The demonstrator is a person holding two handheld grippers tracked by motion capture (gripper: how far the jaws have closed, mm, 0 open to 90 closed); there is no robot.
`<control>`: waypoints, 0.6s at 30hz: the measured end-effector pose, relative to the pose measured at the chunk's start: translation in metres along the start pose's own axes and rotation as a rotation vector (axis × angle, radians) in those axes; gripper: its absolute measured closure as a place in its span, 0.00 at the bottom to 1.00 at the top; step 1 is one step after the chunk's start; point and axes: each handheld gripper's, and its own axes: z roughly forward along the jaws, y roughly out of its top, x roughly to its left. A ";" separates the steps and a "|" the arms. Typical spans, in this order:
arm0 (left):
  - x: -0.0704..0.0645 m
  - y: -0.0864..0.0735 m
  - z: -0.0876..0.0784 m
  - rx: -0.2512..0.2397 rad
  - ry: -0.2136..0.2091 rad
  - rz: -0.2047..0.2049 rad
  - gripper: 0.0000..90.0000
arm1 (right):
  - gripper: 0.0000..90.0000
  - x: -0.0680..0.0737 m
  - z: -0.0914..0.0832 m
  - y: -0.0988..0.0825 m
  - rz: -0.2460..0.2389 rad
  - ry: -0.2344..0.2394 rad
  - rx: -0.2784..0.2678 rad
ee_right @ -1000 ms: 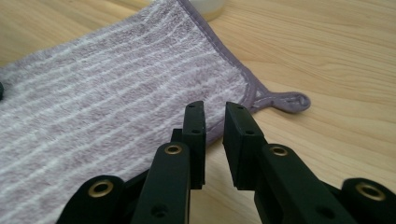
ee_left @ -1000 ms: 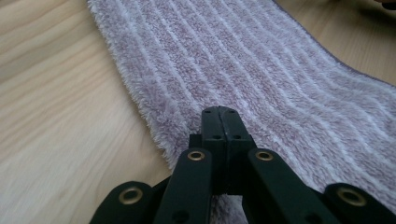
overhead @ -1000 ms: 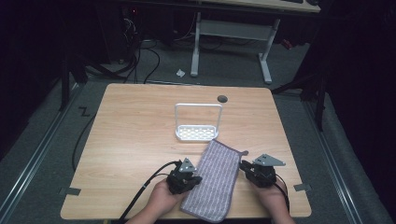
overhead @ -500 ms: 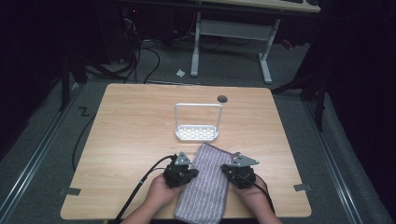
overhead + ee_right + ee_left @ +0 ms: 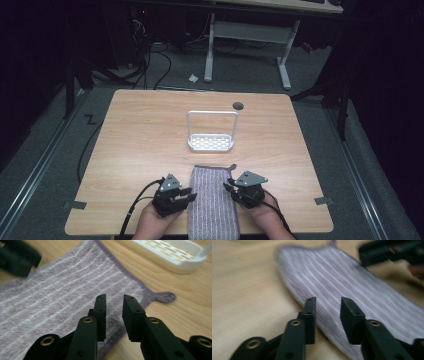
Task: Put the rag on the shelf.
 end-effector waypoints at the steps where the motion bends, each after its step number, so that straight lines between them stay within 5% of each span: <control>1: 0.009 0.007 0.009 -0.009 0.021 -0.027 0.63 | 0.74 -0.005 -0.001 -0.003 0.031 0.002 -0.003; 8: 0.021 0.022 0.037 -0.007 0.034 -0.095 0.52 | 0.56 -0.015 0.010 0.000 0.112 -0.012 -0.006; 9: 0.020 0.023 0.041 -0.010 0.025 -0.107 0.55 | 0.49 -0.021 0.017 0.005 0.157 -0.006 0.000; 14: 0.018 0.020 0.045 0.022 0.049 -0.093 0.62 | 0.43 -0.030 0.038 0.010 0.176 -0.034 0.067; 15: 0.018 0.020 0.045 0.022 0.049 -0.093 0.73 | 0.43 -0.030 0.038 0.010 0.176 -0.034 0.067; 18: 0.014 0.019 0.047 0.027 0.033 -0.065 0.79 | 0.57 -0.024 0.040 0.009 0.155 -0.028 0.054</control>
